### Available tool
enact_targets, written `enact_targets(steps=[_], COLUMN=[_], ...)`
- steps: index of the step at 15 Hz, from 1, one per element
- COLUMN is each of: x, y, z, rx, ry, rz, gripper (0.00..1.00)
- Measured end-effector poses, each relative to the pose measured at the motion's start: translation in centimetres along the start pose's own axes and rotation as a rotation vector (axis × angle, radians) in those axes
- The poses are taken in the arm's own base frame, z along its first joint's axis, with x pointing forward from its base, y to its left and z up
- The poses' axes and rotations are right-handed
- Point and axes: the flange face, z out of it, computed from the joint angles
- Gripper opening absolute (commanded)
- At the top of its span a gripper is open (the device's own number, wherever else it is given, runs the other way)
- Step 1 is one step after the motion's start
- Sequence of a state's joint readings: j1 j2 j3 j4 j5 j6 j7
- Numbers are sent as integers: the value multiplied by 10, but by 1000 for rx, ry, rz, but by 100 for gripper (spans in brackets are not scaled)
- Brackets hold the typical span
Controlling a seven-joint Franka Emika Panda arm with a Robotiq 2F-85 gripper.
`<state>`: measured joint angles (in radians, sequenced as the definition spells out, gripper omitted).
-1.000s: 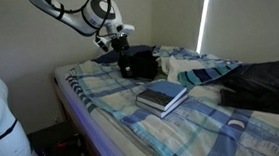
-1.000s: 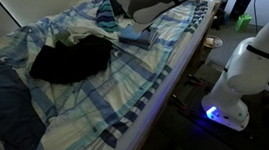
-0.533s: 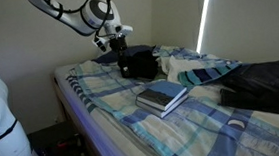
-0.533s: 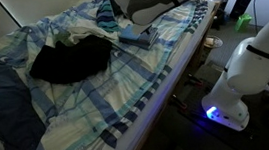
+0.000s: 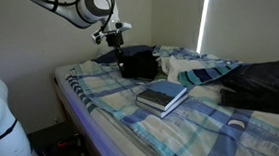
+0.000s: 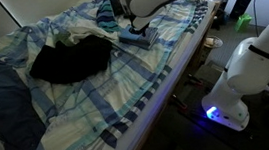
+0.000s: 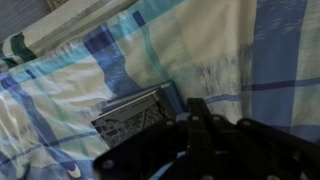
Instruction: Close the book
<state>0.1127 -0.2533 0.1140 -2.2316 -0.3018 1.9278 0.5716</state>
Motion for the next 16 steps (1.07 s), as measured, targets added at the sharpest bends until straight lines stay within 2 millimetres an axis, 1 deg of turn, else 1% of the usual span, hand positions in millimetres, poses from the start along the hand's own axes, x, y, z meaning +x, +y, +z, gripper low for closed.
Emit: enact_targets(steps=[3,4,5,6,7,11,14,15,16], x=[1,2,3,4,5,7,8,8,9], y=[9,13,17,19,22,26,28,28,28], z=[-5,-5,-5,-4,-3,-1,-1,-1,-1], rx=[87,109,128,139,146,159,160,164,170], ry=[-23,-30,-36,-40,-43,-47,-47,-45,-40], rz=[-105,-134,-158,-174,-187,-215,-218,-226,-231], gripper=[2,20,29,35,44,72,95,99,100])
